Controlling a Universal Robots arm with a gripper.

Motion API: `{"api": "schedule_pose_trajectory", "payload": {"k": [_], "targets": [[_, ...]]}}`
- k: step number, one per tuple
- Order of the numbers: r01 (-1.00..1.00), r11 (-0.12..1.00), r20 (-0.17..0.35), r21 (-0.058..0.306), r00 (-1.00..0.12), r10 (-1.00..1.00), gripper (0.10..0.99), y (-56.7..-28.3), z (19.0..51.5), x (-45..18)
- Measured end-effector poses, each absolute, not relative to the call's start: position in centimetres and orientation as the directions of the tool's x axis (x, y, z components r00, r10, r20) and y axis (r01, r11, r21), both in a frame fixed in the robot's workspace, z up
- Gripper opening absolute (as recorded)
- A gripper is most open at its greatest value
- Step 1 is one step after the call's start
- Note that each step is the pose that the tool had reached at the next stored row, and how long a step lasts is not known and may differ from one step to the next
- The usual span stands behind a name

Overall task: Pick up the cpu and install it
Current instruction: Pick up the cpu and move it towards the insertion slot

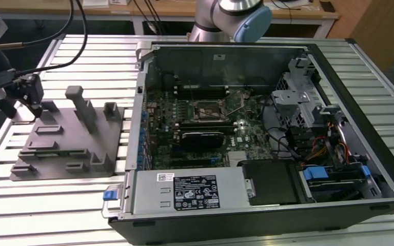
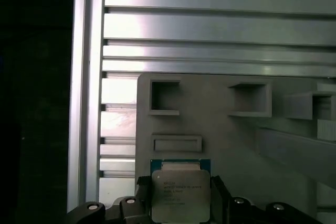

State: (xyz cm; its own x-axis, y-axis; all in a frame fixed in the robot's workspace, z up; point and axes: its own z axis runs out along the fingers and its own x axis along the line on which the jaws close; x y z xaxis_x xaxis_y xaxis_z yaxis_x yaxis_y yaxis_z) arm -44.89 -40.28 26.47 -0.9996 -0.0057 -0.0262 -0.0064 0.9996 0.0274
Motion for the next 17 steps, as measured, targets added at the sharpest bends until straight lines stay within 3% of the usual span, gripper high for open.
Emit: {"api": "schedule_pose_trajectory", "payload": {"k": [17], "targets": [[-0.006,1.0,-0.027,0.027,-1.0,-0.006,0.541,-40.3,29.9,-44.9]]}}
